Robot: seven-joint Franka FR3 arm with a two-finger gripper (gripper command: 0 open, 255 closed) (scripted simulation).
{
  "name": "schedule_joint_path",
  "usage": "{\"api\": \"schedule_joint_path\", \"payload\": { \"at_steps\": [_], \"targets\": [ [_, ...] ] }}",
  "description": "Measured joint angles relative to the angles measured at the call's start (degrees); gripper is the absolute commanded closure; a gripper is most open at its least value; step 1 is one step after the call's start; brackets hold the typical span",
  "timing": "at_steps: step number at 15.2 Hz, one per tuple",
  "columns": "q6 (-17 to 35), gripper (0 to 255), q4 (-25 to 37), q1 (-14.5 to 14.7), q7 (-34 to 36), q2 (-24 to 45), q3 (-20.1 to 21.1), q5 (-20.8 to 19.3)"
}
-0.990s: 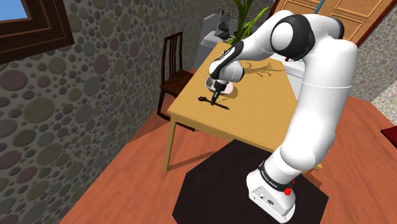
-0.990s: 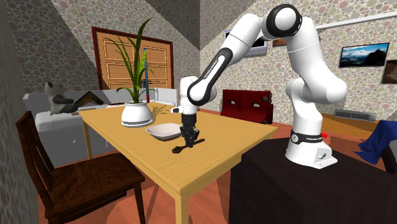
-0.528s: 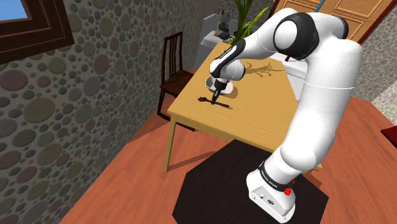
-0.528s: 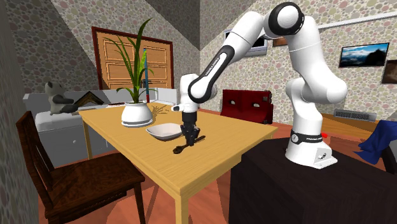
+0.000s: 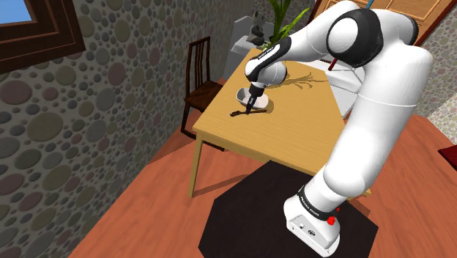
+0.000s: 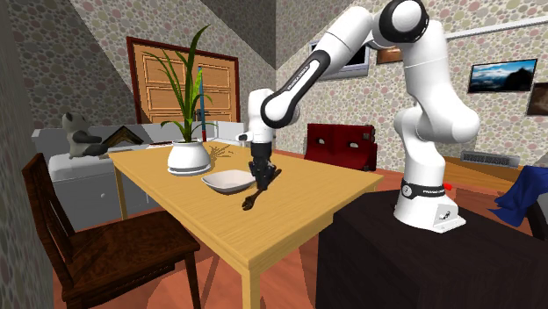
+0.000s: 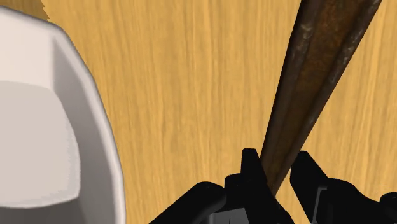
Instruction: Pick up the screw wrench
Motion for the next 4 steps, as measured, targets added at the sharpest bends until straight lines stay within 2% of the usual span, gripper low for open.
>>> {"api": "schedule_joint_path", "payload": {
  "at_steps": [4],
  "targets": [
    [-2.21, 255, 0.31, 0.39, 1.03, -2.08, -0.57, -1.38]
  ]
}}
